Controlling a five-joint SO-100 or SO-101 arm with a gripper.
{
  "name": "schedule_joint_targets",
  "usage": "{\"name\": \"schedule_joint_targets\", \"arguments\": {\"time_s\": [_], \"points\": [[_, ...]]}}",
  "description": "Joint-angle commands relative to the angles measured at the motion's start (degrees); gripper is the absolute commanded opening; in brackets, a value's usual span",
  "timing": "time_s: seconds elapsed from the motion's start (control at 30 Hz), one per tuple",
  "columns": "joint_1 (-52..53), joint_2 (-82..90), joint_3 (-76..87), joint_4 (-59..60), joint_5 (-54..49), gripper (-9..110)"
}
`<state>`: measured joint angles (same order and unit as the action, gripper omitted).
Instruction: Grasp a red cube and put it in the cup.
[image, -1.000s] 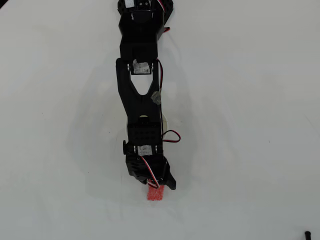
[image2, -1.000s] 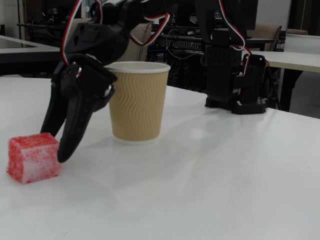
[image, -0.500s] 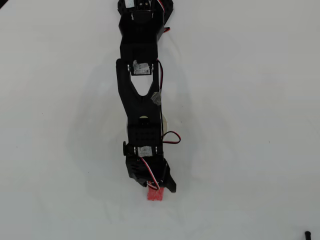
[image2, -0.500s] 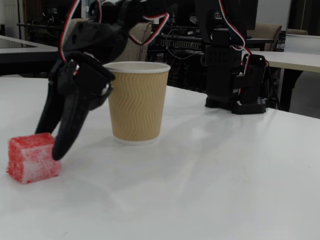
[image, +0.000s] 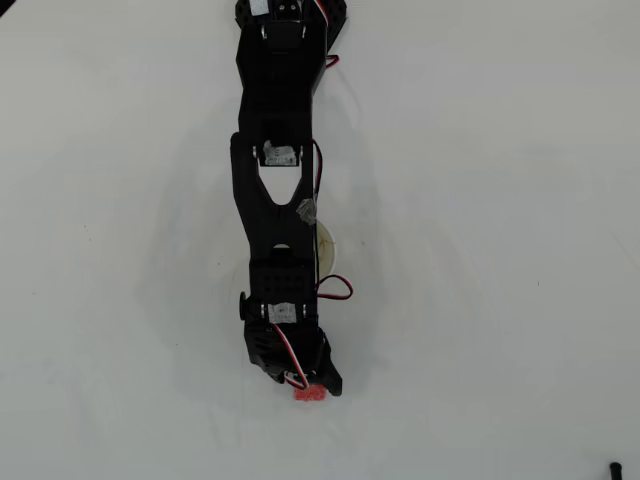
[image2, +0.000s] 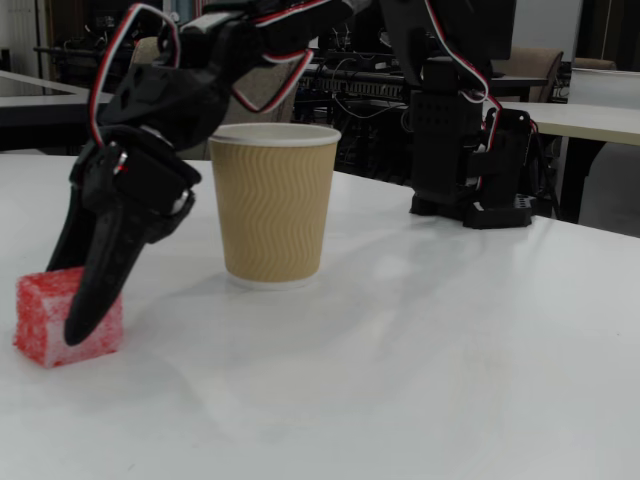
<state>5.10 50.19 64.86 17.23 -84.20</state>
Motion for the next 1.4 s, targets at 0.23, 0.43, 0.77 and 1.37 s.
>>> {"name": "schedule_joint_targets", "arguments": {"time_s": [0.23, 0.43, 0.77, 1.37], "points": [[-0.3, 2.0, -5.1, -1.1, -0.6, 29], [-0.4, 2.0, -5.1, -1.1, -0.6, 29], [-0.3, 2.0, -5.1, -1.3, -0.6, 29], [0.0, 2.0, -5.1, -1.6, -0.6, 10]]}}
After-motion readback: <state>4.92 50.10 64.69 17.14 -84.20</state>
